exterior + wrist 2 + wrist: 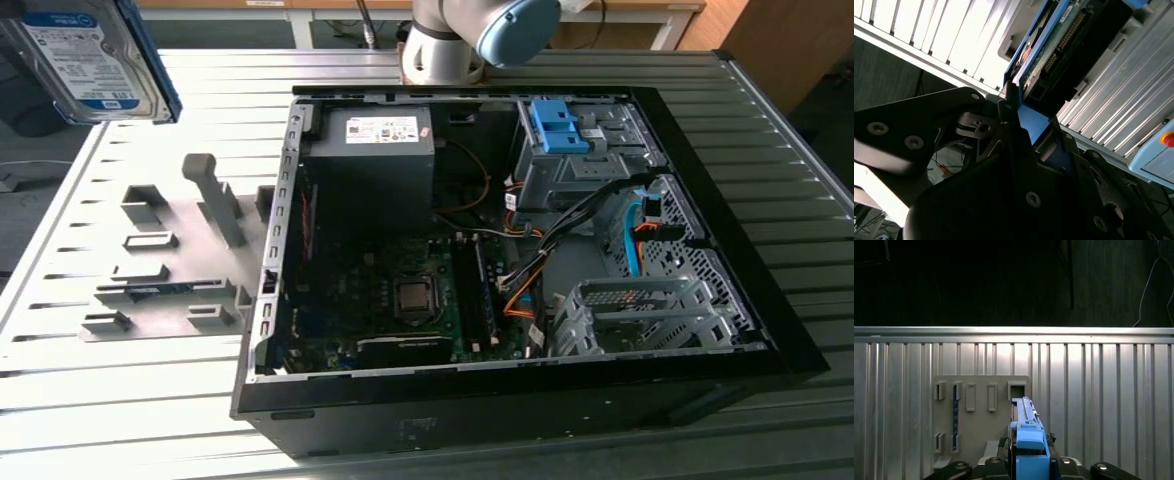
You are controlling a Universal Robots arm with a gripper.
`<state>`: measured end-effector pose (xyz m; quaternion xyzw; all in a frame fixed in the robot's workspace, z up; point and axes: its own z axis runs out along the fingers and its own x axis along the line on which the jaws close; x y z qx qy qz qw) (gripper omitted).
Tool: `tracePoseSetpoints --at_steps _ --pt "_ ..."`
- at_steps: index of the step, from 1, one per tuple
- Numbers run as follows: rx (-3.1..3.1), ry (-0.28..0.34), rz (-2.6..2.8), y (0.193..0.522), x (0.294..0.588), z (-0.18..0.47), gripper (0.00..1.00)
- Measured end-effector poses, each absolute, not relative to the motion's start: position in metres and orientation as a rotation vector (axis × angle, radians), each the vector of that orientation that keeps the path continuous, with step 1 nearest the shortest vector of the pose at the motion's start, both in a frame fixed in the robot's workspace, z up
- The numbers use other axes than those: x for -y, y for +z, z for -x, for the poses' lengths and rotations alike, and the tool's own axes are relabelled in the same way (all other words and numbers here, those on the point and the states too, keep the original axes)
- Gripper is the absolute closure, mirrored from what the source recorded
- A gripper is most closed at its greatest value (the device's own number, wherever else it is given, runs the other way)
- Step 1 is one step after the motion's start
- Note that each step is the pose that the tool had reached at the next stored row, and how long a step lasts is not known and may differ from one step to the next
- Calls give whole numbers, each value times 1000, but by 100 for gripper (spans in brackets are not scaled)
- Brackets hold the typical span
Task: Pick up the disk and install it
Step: 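Pick up the disk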
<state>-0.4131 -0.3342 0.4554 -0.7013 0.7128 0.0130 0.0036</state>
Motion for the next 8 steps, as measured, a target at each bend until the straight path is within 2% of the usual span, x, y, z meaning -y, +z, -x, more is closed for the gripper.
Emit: tracePoseSetpoints --at_steps 8 --pt "-2234 41 2198 464 334 413 63"
